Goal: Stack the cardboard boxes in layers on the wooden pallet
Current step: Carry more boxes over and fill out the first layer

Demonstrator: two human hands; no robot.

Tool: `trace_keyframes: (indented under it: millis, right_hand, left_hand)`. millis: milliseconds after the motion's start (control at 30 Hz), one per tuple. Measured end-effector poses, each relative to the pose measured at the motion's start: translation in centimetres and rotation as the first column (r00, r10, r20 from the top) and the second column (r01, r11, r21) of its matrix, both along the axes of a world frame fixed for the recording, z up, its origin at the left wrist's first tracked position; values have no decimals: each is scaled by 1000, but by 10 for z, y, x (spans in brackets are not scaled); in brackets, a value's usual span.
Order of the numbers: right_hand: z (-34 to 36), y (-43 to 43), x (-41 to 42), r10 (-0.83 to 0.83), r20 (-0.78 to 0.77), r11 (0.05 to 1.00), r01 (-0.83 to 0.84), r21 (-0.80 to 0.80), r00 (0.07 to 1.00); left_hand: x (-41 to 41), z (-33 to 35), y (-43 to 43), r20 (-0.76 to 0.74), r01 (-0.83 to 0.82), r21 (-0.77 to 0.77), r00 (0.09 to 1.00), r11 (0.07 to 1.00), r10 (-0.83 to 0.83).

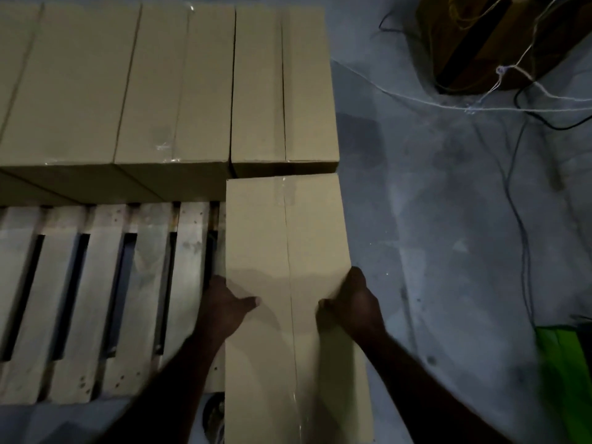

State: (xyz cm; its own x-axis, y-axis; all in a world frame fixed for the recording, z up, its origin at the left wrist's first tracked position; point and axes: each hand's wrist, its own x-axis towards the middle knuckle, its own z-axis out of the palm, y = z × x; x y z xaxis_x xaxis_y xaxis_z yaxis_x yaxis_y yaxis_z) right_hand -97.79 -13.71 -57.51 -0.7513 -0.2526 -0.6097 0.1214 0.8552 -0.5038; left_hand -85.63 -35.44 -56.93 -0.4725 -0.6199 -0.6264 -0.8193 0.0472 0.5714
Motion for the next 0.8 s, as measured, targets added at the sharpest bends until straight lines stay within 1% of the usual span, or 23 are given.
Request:
trace_keyframes:
  millis: [233,400,600,800]
  right_hand:
    - [2,7,9,-91,59,995,93,-38,994]
    - [2,2,7,-102,39,992,104,-69,994]
    - [2,-4,1,-55,38,997,57,-55,998]
    - [-7,-10,-6,-30,-4,999,30,-30,1000]
  left_hand:
    - [0,-2,-3,4,49,-51,999,998,-49]
    - [-6,2,-11,8,65,-100,998,993,-65]
    - [-7,-3,-15,-17,54,-73,998,996,-55]
    - [-11,-8,-19,-44,63,-68,997,996,-66]
